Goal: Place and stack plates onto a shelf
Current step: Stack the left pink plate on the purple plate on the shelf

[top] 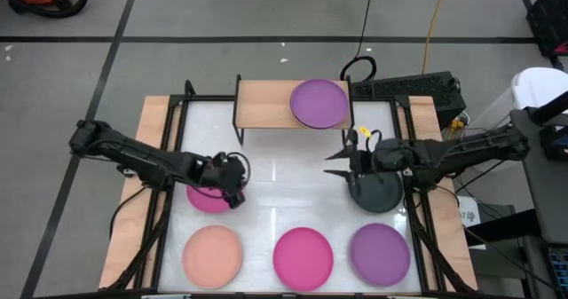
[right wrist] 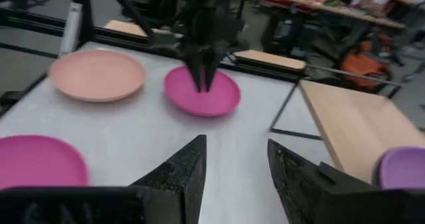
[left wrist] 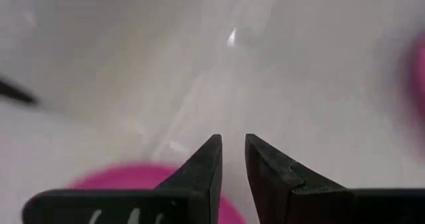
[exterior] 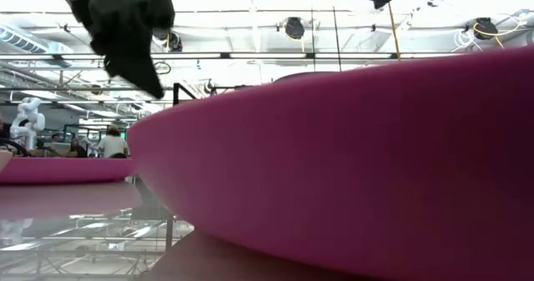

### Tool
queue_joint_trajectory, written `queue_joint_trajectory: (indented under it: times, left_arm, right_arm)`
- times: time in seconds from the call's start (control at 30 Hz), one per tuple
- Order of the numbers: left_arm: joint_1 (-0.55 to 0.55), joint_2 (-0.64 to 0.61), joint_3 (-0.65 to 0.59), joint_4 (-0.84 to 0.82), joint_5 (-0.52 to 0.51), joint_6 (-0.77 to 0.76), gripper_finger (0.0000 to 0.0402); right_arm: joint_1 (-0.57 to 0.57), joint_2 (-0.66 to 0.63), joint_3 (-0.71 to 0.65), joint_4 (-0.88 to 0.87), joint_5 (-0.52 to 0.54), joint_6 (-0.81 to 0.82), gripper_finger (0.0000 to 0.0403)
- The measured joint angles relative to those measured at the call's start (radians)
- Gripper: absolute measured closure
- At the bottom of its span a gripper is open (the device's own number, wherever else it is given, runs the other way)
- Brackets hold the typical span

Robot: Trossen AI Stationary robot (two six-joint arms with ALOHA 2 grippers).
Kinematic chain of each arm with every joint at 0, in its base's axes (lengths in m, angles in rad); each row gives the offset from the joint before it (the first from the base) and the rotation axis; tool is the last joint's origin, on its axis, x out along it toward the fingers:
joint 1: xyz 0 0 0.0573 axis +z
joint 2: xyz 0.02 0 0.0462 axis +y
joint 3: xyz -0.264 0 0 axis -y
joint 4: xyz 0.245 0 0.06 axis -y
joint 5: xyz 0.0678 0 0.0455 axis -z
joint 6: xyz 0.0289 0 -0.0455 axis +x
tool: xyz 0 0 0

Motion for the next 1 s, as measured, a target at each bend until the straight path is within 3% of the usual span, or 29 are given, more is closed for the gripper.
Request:
queue_joint_trajectory:
  times: [0.13,0.3,0.67,1.0]
  left_arm:
    - [-0.008,0.090,0.000,-0.067,0.034,-0.161,0.0330]
    - [-0.010,0.187,0.000,-0.113,0.099,-0.296,0.0330]
    - [-0.021,0.238,0.049,-0.130,0.133,-0.308,0.0330]
    - [-0.050,0.237,0.154,-0.191,0.084,-0.296,0.0330]
  right_arm:
    - [0.042,0.000,-0.045,0.066,0.089,0.000,0.0259]
    - [0.061,0.000,-0.078,0.132,0.095,-0.001,0.0259]
    - [0.061,-0.003,-0.079,0.136,0.096,-0.003,0.0259]
    - [0.060,-0.003,-0.079,0.133,0.096,0.007,0.0259]
